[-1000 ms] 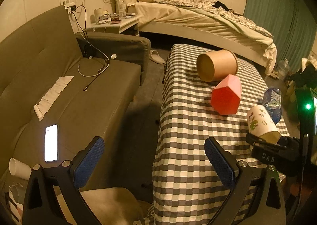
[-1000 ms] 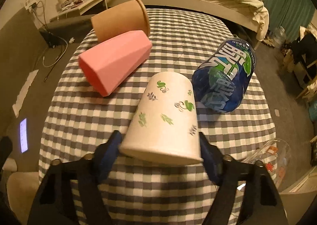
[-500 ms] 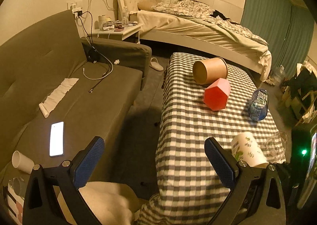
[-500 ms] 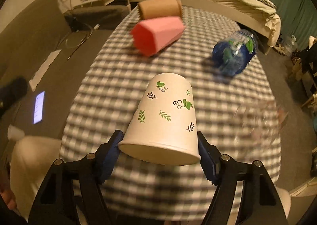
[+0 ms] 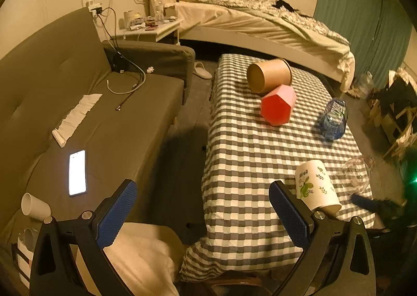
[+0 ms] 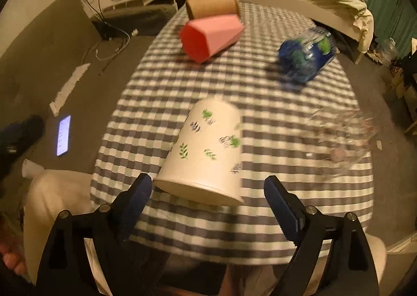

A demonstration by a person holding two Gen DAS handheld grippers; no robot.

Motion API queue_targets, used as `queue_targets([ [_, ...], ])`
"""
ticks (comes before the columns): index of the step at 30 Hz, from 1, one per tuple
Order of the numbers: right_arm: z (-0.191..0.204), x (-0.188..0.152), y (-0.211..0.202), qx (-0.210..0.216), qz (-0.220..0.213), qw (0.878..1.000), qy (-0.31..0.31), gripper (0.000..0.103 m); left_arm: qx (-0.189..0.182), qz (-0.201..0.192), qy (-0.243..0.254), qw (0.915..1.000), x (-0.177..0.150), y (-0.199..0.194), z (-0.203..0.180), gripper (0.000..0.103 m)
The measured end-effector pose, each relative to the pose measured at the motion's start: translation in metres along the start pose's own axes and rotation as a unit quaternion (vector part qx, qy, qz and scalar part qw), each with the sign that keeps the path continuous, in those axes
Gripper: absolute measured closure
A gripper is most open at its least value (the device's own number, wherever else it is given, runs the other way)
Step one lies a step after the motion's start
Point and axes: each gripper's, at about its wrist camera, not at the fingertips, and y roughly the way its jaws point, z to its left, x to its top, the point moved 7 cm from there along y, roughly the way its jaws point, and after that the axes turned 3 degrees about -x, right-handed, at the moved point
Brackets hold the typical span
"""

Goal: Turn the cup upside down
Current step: 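Lift the white cup with the right gripper toward the left gripper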

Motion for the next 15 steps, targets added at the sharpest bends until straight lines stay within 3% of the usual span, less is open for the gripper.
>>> queue_targets([
  [7,-0.061,0.003,-0.043,-0.026,-0.034,0.999,0.023,0.013,-0.004,0.020,0.031,0.9993,0.013,0.007,-0.039,0.000],
  [15,-0.119,0.004,-0.049,-0.047,-0.039,0.997,0.044,0.013,-0.028,0.047,0.065,0.9964,0.027,0.025,-0.108,0.000],
])
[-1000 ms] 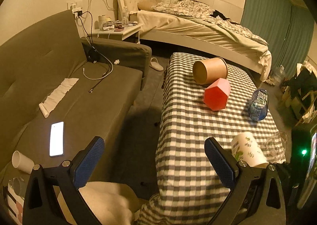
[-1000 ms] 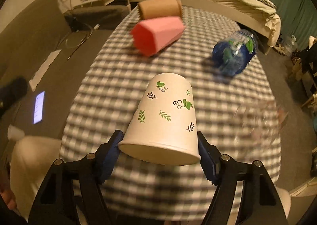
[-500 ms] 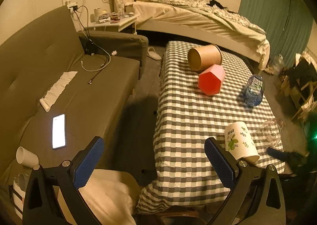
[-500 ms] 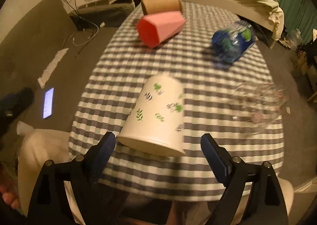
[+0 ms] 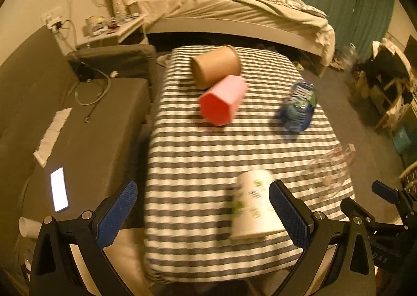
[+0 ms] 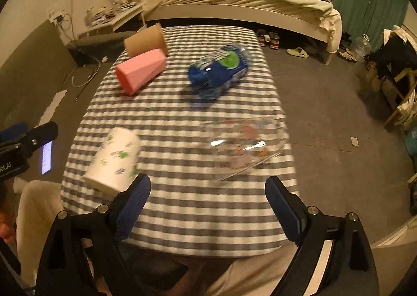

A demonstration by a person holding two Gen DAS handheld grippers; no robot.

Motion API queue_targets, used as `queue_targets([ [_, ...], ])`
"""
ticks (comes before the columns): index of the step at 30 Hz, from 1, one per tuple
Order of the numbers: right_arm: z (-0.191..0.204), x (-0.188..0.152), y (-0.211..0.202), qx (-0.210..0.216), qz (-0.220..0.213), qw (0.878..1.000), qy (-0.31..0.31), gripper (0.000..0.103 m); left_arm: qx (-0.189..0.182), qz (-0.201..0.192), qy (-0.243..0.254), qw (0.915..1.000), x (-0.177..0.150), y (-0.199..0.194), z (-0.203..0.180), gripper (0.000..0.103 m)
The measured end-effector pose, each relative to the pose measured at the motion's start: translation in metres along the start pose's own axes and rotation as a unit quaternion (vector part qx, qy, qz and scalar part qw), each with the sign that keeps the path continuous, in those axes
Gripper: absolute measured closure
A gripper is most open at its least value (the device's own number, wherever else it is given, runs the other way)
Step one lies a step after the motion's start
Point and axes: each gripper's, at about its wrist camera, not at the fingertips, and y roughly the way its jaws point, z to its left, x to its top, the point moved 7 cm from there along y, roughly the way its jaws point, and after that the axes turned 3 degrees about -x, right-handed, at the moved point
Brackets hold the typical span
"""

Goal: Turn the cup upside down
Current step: 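Lift the white cup with the right gripper toward the left gripper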

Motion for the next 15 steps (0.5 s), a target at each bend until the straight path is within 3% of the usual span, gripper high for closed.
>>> queue_targets([
  [7,-0.031,0.021,-0.001,0.000,-0.018,1.000,0.014,0.013,0.001,0.034,0.032,0.9989,0.014,0.025,-0.038,0.000],
  [15,-0.055,0.019,0.019,0.016,-0.005,0.998,0.053,0.013,0.007,0.111,0.066,0.9916,0.010,0.073,-0.063,0.000],
])
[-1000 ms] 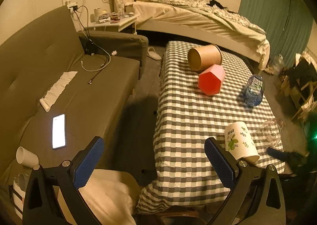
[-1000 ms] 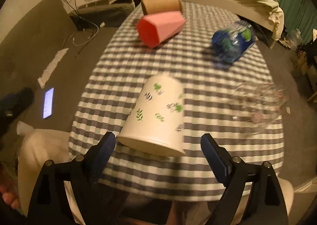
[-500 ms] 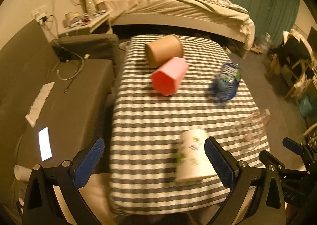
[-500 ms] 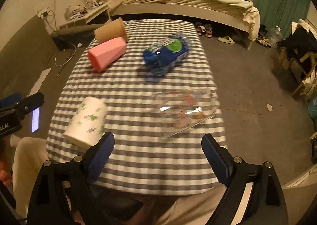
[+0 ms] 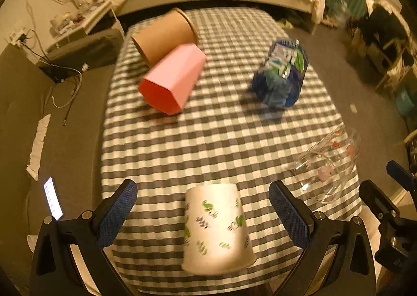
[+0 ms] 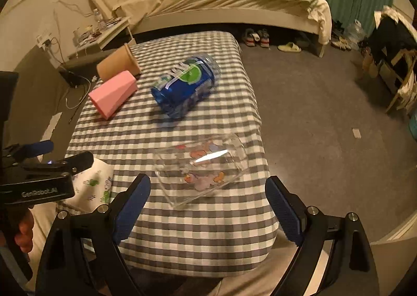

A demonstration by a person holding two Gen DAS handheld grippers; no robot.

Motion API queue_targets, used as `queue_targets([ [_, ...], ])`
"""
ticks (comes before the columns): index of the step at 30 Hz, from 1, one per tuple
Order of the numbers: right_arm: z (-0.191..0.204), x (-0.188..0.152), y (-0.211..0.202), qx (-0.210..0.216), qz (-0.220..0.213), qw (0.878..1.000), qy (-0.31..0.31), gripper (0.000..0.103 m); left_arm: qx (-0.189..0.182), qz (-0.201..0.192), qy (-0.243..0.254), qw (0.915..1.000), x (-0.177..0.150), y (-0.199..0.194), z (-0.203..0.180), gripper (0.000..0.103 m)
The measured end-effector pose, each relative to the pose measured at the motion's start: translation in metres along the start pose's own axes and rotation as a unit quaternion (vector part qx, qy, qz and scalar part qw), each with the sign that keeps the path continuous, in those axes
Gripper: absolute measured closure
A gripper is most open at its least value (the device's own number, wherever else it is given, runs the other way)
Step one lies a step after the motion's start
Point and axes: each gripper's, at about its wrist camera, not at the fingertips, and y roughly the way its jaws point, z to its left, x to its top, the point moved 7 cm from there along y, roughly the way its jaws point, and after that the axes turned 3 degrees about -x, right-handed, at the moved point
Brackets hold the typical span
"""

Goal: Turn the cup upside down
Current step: 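Lift the white cup with the right gripper toward the left gripper, then grasp the white cup with the left gripper while the right gripper releases it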

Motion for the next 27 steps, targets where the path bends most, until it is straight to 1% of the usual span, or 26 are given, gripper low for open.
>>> queue_targets([
  [4,-0.010,-0.004,0.013,0.004,0.014,1.000,0.013,0.013,-0.003,0.020,0.004,0.9998,0.003,0.014,-0.005,0.000],
  [7,-0.014,-0.004,0.017,0.004,0.017,1.000,0.019,0.013,0.010,0.042,0.012,0.9990,0.001,0.023,-0.002,0.000],
  [11,-0.019,0.001,0.019,0.011,0.014,0.999,0.027,0.013,0.018,0.071,0.020,0.9971,-0.005,0.034,0.003,0.001],
  [14,-0.019,0.003,0.023,0.015,0.014,0.999,0.032,0.013,0.018,0.083,0.020,0.9962,-0.006,0.039,0.005,0.001],
  [18,-0.018,0.003,0.028,0.019,0.018,0.999,0.034,0.013,0.011,0.099,0.021,0.9948,-0.003,0.045,0.005,0.005],
  [19,-0.018,0.003,0.029,0.020,0.019,0.999,0.034,0.013,0.010,0.101,0.020,0.9946,-0.001,0.045,0.005,0.007],
  [21,-0.017,0.002,0.030,0.021,0.021,0.999,0.035,0.013,0.005,0.109,0.023,0.9938,-0.001,0.048,0.004,0.025],
  [22,-0.017,0.002,0.030,0.021,0.020,0.999,0.036,0.013,0.004,0.118,0.026,0.9927,-0.001,0.050,0.003,0.029],
  [24,-0.017,0.002,0.030,0.021,0.020,0.999,0.037,0.013,-0.008,0.140,0.027,0.9897,-0.006,0.057,0.001,0.044],
  [26,-0.018,0.003,0.029,0.021,0.018,0.999,0.039,0.013,-0.016,0.153,0.022,0.9879,-0.009,0.061,0.003,0.045],
  [27,-0.019,0.003,0.028,0.021,0.018,0.999,0.040,0.013,-0.018,0.151,0.022,0.9881,-0.008,0.060,0.004,0.045],
])
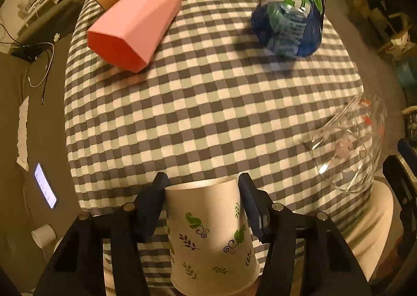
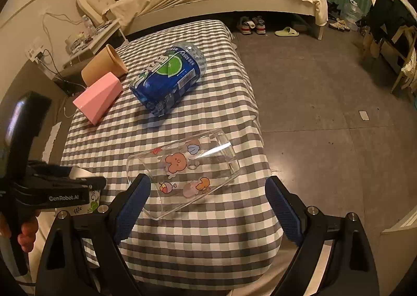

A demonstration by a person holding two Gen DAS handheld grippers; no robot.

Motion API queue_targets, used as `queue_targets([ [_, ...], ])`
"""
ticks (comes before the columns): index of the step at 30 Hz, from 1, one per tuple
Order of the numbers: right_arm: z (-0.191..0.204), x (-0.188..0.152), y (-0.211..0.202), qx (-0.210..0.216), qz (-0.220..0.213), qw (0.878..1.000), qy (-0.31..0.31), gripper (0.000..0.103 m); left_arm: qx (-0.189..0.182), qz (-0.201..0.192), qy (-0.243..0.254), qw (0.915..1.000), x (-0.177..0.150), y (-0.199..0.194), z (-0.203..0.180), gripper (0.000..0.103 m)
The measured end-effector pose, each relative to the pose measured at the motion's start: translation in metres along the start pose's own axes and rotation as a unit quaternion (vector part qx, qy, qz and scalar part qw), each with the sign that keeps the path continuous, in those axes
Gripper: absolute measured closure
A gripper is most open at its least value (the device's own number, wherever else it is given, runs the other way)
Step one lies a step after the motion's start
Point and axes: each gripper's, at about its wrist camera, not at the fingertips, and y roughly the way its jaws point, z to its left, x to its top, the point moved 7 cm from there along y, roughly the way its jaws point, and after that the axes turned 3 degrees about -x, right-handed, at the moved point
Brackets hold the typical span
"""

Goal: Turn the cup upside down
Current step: 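Grasp the white cup with the left gripper while the right gripper releases it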

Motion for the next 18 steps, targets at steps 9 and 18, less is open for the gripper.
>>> queue_targets([
  [9,-0.006,0.001,-0.011,-0.004,-0.012,1.000,0.010,0.013,0.008,-0.075,-0.001,0.9972,0.023,-0.042,0.013,0.046],
  [18,-0.004,-0.006,-0.015,-0.009,-0.011,1.000,0.008,0.013,0.029,-0.305,-0.041,0.9510,0.066,-0.099,0.015,0.046],
])
